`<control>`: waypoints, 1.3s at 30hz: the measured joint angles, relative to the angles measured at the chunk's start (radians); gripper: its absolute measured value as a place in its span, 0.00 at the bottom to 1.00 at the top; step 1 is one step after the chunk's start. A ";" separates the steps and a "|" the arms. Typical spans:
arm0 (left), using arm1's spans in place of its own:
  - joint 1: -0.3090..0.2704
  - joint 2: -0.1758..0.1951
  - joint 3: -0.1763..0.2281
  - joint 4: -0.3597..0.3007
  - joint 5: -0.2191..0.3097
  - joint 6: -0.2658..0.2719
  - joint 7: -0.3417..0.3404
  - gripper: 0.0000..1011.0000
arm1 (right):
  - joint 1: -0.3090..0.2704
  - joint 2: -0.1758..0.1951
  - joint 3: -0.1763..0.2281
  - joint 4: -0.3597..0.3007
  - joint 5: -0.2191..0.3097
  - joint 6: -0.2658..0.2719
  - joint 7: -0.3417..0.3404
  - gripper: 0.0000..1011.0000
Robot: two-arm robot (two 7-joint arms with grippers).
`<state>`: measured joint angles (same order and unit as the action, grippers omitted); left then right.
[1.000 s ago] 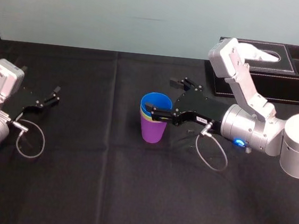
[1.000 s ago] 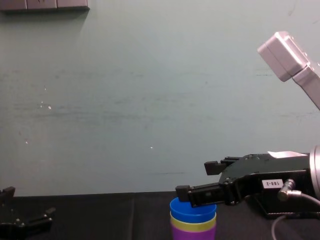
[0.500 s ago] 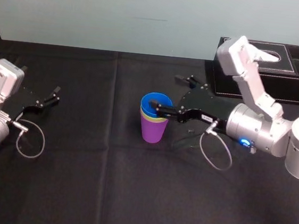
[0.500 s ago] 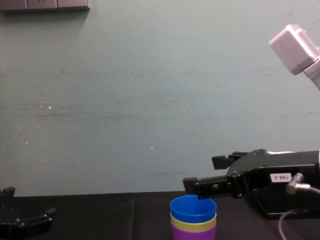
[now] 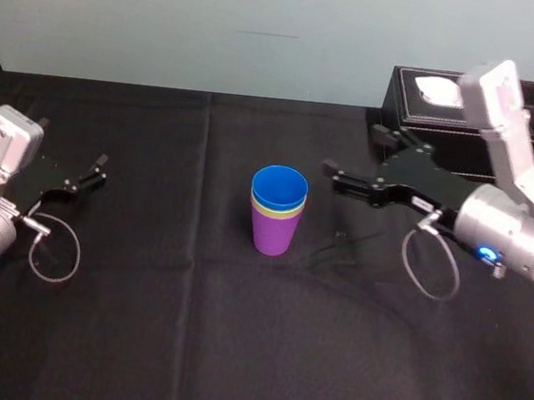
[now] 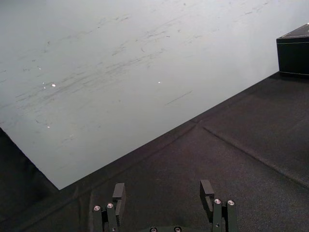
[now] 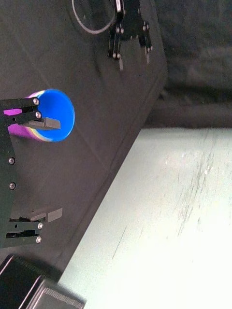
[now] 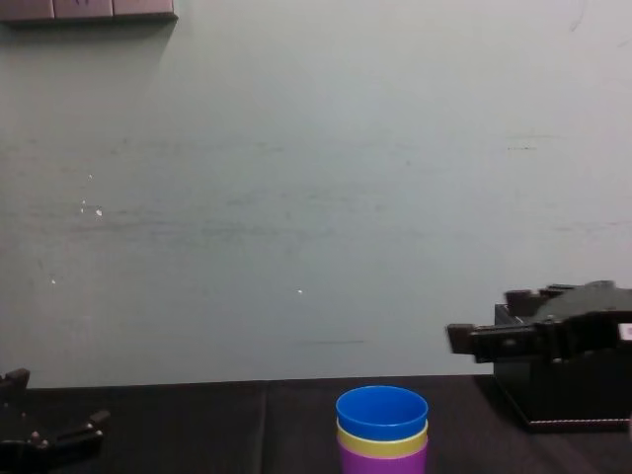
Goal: Stack the three plastic cups sequentially using one hand.
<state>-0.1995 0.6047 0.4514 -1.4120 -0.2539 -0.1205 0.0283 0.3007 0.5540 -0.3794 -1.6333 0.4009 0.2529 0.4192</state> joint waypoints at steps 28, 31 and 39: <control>0.000 0.000 0.000 0.000 0.000 0.000 0.000 1.00 | -0.112 0.036 0.105 0.048 0.012 -0.013 -0.043 0.99; 0.000 0.000 0.000 0.000 0.000 0.000 0.000 1.00 | -0.111 0.036 0.104 0.048 0.011 -0.013 -0.043 0.99; 0.000 0.000 0.000 0.000 0.000 0.000 0.000 1.00 | -0.110 0.037 0.103 0.046 0.011 -0.012 -0.043 0.99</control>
<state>-0.1995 0.6046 0.4514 -1.4120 -0.2539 -0.1205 0.0283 0.1908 0.5907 -0.2764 -1.5870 0.4124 0.2411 0.3761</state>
